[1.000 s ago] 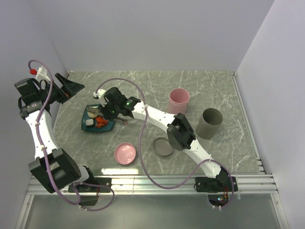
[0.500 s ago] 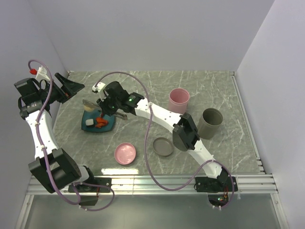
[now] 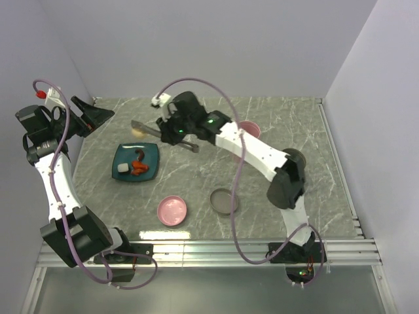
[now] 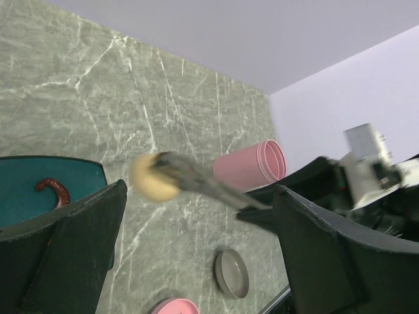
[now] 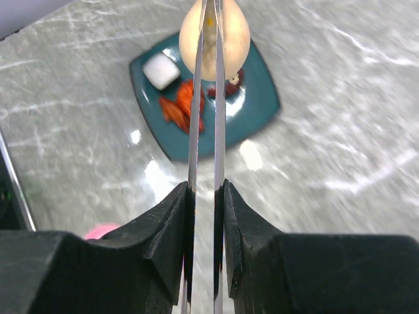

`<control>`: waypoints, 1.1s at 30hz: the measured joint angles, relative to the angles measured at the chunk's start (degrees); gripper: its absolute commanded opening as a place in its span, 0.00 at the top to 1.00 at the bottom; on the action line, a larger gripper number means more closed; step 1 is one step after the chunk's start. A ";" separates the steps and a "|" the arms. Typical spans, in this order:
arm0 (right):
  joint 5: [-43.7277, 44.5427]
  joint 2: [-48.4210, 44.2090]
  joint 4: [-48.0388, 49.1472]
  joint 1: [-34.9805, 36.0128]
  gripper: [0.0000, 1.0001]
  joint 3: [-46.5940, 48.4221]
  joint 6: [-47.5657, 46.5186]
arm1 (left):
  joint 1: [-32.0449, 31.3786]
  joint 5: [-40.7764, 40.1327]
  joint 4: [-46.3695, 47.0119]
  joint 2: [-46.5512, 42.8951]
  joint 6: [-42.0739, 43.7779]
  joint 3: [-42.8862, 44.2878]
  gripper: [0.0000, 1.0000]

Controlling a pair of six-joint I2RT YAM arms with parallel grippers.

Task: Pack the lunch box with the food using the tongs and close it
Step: Pick up the fake food from the plate, then place the fake food in the packing box.

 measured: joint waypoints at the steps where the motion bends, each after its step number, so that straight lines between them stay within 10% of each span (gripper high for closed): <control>1: -0.50 -1.95 -0.35 -1.01 1.00 -1.53 -0.24 | 0.00 0.09 0.07 -0.04 -0.13 0.00 0.01; 18: -3.23 -36.00 -6.99 -21.18 1.00 -29.79 -5.40 | -0.07 -2.56 -4.26 0.59 6.03 -0.11 0.01; 33: -1.99 -43.74 -8.15 -37.94 0.96 -43.12 -8.74 | -1.16 -3.32 -4.70 1.07 6.54 0.15 0.01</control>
